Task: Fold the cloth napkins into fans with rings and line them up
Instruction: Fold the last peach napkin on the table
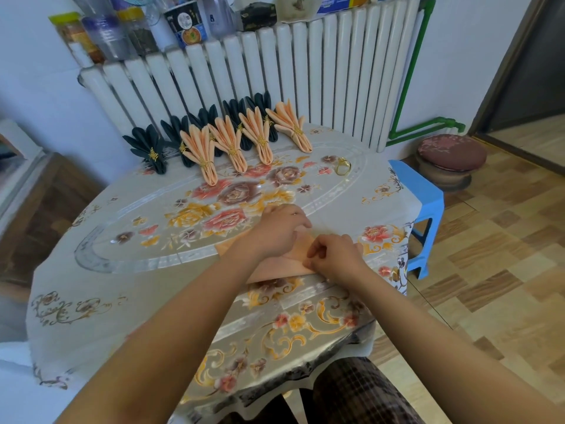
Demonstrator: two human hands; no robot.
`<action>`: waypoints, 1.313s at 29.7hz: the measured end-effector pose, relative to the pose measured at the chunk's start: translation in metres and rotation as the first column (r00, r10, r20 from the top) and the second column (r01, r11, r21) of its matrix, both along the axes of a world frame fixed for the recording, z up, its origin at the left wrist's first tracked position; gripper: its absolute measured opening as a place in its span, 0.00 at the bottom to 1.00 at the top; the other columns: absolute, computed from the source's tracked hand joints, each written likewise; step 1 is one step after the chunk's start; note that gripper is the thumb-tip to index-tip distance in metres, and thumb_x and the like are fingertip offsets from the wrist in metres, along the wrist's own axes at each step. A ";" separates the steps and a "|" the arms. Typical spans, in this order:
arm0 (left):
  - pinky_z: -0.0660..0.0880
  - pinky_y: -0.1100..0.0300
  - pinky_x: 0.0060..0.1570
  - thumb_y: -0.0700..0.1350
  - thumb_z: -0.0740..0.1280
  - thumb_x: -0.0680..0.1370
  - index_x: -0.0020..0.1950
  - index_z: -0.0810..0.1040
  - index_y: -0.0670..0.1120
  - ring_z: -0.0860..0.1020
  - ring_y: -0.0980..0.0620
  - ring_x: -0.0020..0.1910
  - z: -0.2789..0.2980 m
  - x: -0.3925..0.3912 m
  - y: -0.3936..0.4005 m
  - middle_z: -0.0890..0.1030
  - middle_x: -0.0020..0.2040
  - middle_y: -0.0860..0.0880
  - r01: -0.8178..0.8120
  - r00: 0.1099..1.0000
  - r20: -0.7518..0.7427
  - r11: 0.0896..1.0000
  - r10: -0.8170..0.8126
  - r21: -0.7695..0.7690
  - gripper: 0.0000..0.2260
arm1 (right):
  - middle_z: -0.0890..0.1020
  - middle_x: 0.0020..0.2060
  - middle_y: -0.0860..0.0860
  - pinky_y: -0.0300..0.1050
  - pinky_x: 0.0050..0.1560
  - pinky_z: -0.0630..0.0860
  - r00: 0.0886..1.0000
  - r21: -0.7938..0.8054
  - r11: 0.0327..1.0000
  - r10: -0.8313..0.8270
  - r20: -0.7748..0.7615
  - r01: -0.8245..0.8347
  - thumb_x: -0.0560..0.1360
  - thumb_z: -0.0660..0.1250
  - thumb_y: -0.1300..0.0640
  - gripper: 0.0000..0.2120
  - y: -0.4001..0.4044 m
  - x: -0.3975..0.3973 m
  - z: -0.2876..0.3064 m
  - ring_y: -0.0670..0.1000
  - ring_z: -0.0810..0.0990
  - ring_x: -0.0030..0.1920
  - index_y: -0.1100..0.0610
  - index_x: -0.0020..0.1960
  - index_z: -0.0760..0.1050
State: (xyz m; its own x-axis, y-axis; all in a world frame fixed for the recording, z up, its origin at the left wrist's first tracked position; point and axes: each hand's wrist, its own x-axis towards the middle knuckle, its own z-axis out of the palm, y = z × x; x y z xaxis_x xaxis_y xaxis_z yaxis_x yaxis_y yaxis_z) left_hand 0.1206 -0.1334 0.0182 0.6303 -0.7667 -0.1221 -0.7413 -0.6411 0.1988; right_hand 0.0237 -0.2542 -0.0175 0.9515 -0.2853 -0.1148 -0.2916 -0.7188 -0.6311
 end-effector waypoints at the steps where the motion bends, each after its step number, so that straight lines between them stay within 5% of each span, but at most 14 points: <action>1: 0.46 0.51 0.71 0.41 0.62 0.79 0.66 0.73 0.53 0.61 0.52 0.71 0.002 0.007 -0.005 0.68 0.68 0.53 0.040 0.999 -0.005 0.996 -0.040 0.075 0.16 | 0.78 0.42 0.46 0.46 0.50 0.59 1.000 0.000 1.000 -0.001 0.002 0.001 0.71 0.71 0.49 0.05 0.002 0.000 0.000 0.51 0.71 0.55 0.47 0.42 0.75; 6: 0.50 0.46 0.69 0.50 0.70 0.75 0.59 0.72 0.53 0.69 0.48 0.64 0.009 0.034 -0.033 0.73 0.59 0.50 0.123 0.992 -0.055 0.936 -0.111 0.330 0.14 | 0.78 0.45 0.46 0.46 0.48 0.56 0.999 -0.017 0.999 -0.030 0.019 0.031 0.71 0.71 0.48 0.06 0.001 -0.001 -0.004 0.50 0.69 0.56 0.46 0.42 0.75; 11: 0.60 0.54 0.54 0.55 0.68 0.76 0.50 0.76 0.49 0.71 0.48 0.52 0.016 0.035 -0.038 0.72 0.49 0.50 0.174 0.971 0.072 0.882 -0.228 0.438 0.10 | 0.77 0.44 0.45 0.46 0.48 0.57 0.997 -0.013 0.998 -0.058 0.047 0.059 0.70 0.72 0.48 0.11 0.001 -0.002 -0.005 0.50 0.70 0.54 0.48 0.46 0.71; 17: 0.60 0.56 0.63 0.47 0.61 0.80 0.47 0.73 0.50 0.77 0.48 0.47 0.008 0.001 -0.001 0.78 0.42 0.51 0.081 0.937 0.317 0.975 -0.144 0.205 0.03 | 0.76 0.41 0.44 0.46 0.49 0.57 0.992 0.005 0.996 -0.088 0.088 0.088 0.70 0.71 0.47 0.24 0.001 -0.006 -0.008 0.51 0.70 0.54 0.48 0.62 0.66; 20: 0.61 0.56 0.63 0.47 0.55 0.80 0.56 0.79 0.49 0.77 0.48 0.52 -0.013 -0.014 0.024 0.83 0.49 0.49 0.026 0.936 0.351 0.999 -0.041 0.047 0.14 | 0.76 0.43 0.44 0.46 0.50 0.56 0.991 -0.025 0.997 -0.075 0.107 0.078 0.72 0.70 0.48 0.19 0.002 -0.008 -0.008 0.51 0.69 0.56 0.46 0.61 0.70; 27: 0.59 0.54 0.72 0.40 0.66 0.77 0.57 0.83 0.43 0.77 0.49 0.60 -0.054 -0.026 0.061 0.82 0.58 0.46 -0.113 0.981 0.100 0.909 0.166 -0.401 0.10 | 0.71 0.53 0.47 0.44 0.47 0.51 0.983 -0.248 0.968 0.006 0.181 0.040 0.74 0.67 0.51 0.10 0.015 -0.010 -0.009 0.51 0.65 0.58 0.48 0.55 0.77; 33: 0.54 0.59 0.71 0.41 0.64 0.76 0.56 0.83 0.43 0.77 0.50 0.61 -0.059 -0.027 0.066 0.82 0.57 0.46 -0.102 0.983 0.092 0.894 0.157 -0.437 0.12 | 0.76 0.54 0.50 0.45 0.51 0.57 0.964 -0.321 0.944 0.150 0.217 -0.075 0.77 0.63 0.58 0.10 0.018 -0.012 -0.012 0.54 0.67 0.58 0.56 0.55 0.79; 39: 0.54 0.59 0.73 0.38 0.65 0.78 0.59 0.81 0.41 0.73 0.54 0.63 -0.061 -0.022 0.076 0.79 0.62 0.45 -0.134 0.991 -0.051 0.838 0.126 -0.529 0.11 | 0.78 0.39 0.55 0.46 0.45 0.58 0.923 -0.277 0.960 0.146 0.356 -0.045 0.69 0.66 0.69 0.07 0.022 -0.014 -0.023 0.59 0.73 0.44 0.59 0.42 0.80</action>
State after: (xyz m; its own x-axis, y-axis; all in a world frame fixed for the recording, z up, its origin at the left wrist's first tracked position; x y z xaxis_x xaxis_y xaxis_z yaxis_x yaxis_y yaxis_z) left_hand 0.0982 -0.0577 -0.0428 0.7303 -0.6277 0.2695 -0.6530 -0.5254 0.5455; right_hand 0.0094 -0.2323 -0.0407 0.9352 -0.1621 0.3149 0.0043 -0.8838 -0.4678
